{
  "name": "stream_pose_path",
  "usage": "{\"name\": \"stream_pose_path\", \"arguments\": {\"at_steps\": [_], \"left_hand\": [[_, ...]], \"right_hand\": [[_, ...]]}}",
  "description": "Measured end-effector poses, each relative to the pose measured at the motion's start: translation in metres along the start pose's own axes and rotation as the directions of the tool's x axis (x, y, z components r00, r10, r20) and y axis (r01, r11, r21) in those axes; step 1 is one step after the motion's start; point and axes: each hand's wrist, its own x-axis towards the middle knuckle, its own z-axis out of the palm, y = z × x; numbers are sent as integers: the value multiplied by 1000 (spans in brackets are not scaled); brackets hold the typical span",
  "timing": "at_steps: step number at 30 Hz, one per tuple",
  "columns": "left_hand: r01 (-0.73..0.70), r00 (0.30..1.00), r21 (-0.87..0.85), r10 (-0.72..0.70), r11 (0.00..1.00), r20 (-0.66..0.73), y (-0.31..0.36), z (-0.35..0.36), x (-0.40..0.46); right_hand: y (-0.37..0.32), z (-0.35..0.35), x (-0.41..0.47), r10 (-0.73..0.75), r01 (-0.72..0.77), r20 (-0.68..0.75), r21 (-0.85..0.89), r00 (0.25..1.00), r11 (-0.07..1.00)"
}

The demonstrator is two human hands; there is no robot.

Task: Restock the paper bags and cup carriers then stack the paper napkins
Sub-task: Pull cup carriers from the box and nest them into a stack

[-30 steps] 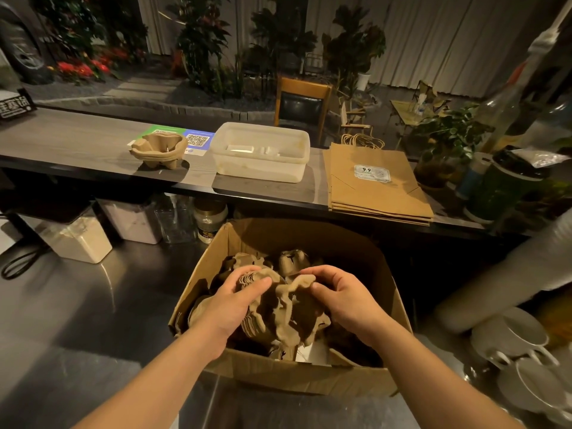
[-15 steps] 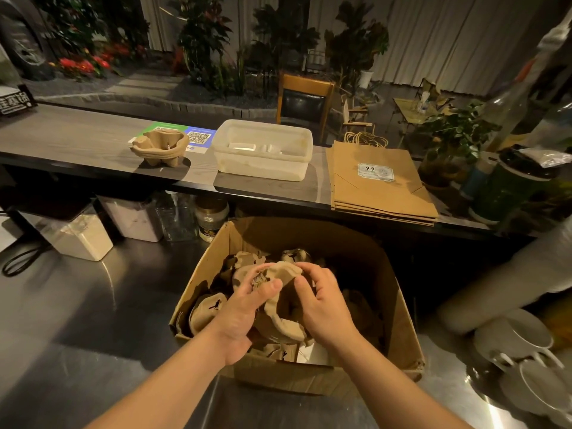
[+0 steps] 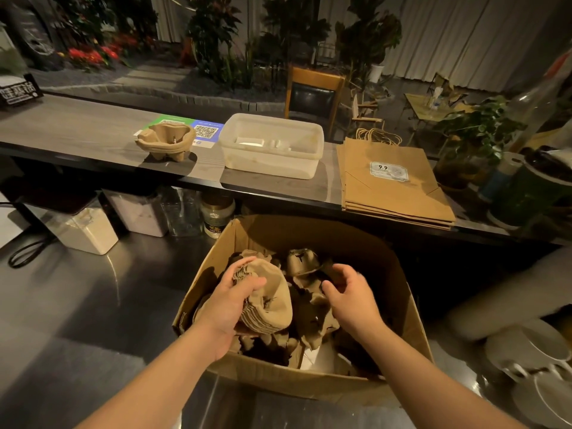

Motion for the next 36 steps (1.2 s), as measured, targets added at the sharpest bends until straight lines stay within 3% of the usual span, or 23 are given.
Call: {"name": "stream_pose_path", "arguments": {"at_steps": [4,8,13,15,18,32,34,36], "left_hand": [[10,1000,2,-10,1000,-17,-6,-1,2],[28,999,18,-28,999,-22,-7,0,3],[68,998,37,-69,997,8,-8,-2,4],[67,998,36,-68,997,15,-9,-2,5],[57,998,37,-58,998,33,-11,-3,7],[42,999,27,-42,999,20,-12,-5,10],[38,999,22,-39,999,25,-12,-6,9],[32,999,17,-33,999,28,-11,-7,9]], "right_hand": [[9,1,26,34,-26,26,-273,999,962],[2,0,41,15,22,66,-526,998,850],[-12,10,63,204,-31,197,-642,959,766],[-8,15,69,192,4,204,-695,960,719],[0,22,75,125,42,185,-701,975,712],[-1,28,83,77,20,112,-682,991,731],[0,24,82,78,-12,81,-614,994,790],[2,17,78,65,-38,50,-420,997,907]]}}
